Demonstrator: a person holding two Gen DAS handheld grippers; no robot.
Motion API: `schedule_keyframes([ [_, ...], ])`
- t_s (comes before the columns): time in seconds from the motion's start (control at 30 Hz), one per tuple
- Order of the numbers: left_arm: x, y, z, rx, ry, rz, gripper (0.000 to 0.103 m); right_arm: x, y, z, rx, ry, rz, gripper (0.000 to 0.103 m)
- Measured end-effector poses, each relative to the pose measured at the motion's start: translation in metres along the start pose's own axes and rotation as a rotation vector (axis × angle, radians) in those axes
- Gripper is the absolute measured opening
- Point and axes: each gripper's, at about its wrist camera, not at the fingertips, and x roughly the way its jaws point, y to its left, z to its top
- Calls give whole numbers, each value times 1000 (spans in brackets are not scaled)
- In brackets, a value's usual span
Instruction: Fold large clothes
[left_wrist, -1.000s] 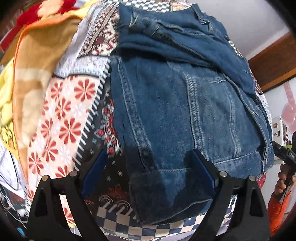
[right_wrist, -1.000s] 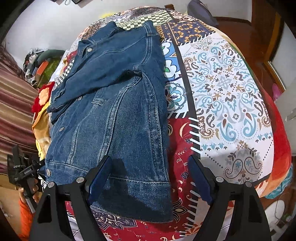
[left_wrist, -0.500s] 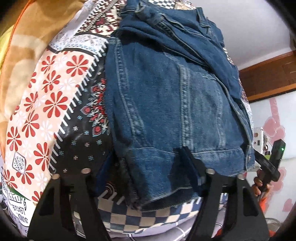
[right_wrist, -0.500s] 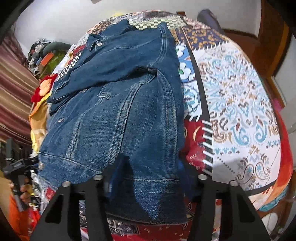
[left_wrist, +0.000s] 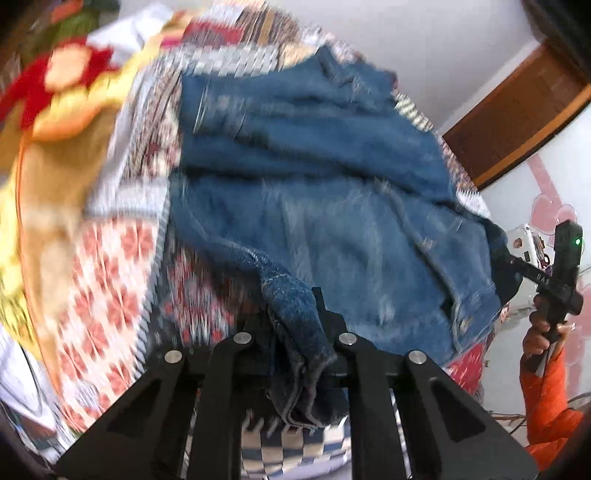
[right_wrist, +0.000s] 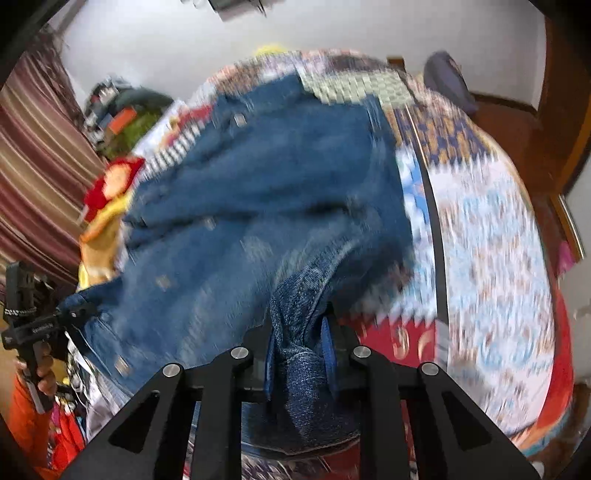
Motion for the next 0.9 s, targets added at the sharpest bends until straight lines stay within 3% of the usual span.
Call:
schedule_keyframes([
  [0.2, -12, -16, 50, 55, -101, 4, 12, -9, 18, 63, -49, -97, 16, 17],
  [0.33, -11, -2, 103, -35, -165, -50, 12, -8, 21, 111, -69, -158, -13, 17],
  [0.47, -5, 9, 158, -66, -259, 1, 11, 13, 16, 166, -54, -194, -106, 17],
  [0.57, 10, 25, 201, -121, -287, 16, 11, 44, 1, 214, -24, -199, -188, 13],
  [0.63, 29, 36, 225, -150, -276, 21, 11, 67, -9, 242, -1, -201, -255, 8],
  [0.73, 76, 54, 249, -199, -209, 64, 11, 100, -32, 274, 53, -175, -315, 8],
  [0.8, 107, 70, 252, -223, -150, 96, 11, 120, -48, 280, 85, -133, -303, 8],
  [0.9, 144, 92, 244, -271, -64, 77, 12, 141, -62, 274, 90, -95, -282, 8],
])
